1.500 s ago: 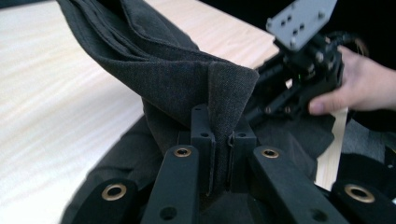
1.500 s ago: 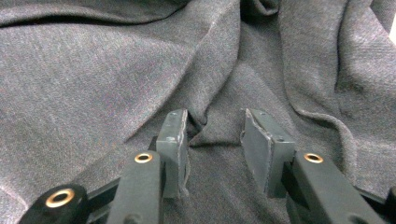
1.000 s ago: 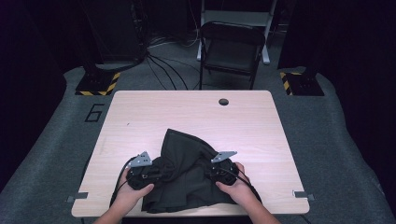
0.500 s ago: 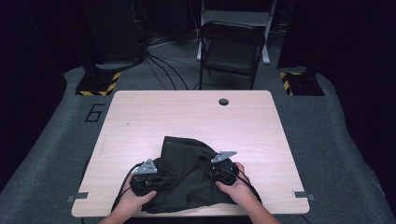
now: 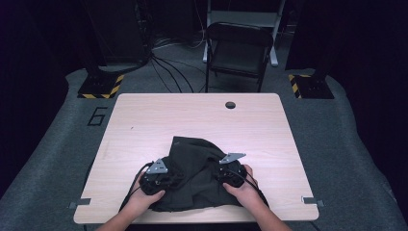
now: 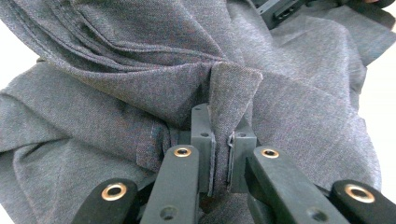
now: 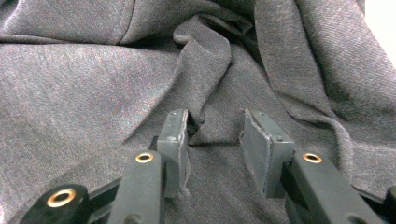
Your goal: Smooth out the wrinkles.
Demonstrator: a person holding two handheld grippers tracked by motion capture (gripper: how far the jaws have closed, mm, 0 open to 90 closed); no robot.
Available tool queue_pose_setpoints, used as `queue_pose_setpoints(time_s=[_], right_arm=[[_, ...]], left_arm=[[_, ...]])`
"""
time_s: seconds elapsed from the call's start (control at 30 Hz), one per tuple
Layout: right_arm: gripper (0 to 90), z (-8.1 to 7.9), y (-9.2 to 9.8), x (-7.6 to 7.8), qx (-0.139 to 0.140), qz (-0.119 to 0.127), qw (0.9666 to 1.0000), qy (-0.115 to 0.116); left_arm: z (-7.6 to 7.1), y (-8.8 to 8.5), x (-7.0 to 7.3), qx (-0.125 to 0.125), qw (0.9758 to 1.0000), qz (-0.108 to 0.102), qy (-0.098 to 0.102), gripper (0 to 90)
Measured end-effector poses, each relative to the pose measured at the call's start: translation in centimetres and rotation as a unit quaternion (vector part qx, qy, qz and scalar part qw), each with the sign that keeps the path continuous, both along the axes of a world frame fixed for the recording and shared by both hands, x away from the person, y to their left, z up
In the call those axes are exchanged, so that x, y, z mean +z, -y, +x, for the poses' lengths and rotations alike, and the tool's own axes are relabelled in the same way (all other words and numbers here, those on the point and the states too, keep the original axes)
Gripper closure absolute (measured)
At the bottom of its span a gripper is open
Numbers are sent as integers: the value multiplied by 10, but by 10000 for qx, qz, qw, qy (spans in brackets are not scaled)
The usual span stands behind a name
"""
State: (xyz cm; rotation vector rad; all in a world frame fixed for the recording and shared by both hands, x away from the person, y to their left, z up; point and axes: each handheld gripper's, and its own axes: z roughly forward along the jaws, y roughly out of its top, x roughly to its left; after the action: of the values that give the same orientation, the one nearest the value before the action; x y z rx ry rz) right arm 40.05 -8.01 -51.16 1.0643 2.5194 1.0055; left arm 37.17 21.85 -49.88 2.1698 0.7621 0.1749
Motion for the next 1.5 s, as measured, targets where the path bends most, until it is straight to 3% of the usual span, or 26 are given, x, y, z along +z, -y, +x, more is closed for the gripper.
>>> queue_pose_setpoints(time_s=[0.07,0.17,0.33,0.37,0.47,0.53,0.6,1.03,1.13,1.5], right_arm=[[595,7,2,0,-44,-27,10000,67],[589,16,5,2,-135,-22,9999,-38],[508,26,7,5,-123,23,9995,-293],[483,27,7,7,-103,48,9992,-394],[457,25,6,15,-23,119,9992,-393],[454,25,6,23,85,142,9993,-324],[450,23,5,33,98,265,9990,-354],[390,31,-4,71,193,373,9991,-57],[350,36,-7,76,174,376,9991,130],[243,58,-23,78,63,296,9993,222]], left_arm=[[8,3,-1,58,10000,-15,28,843],[17,5,-2,91,9999,-39,71,843],[19,1,-8,201,9991,-370,-71,842],[19,1,-9,173,9992,-360,-53,842],[17,2,-8,132,9996,-251,25,842],[15,4,-9,172,9995,-214,144,841],[14,4,-9,158,9995,-253,89,841],[15,3,-10,142,9994,-298,83,838],[16,3,-9,123,9995,-289,81,836],[16,3,-10,125,9994,-308,63,835]])
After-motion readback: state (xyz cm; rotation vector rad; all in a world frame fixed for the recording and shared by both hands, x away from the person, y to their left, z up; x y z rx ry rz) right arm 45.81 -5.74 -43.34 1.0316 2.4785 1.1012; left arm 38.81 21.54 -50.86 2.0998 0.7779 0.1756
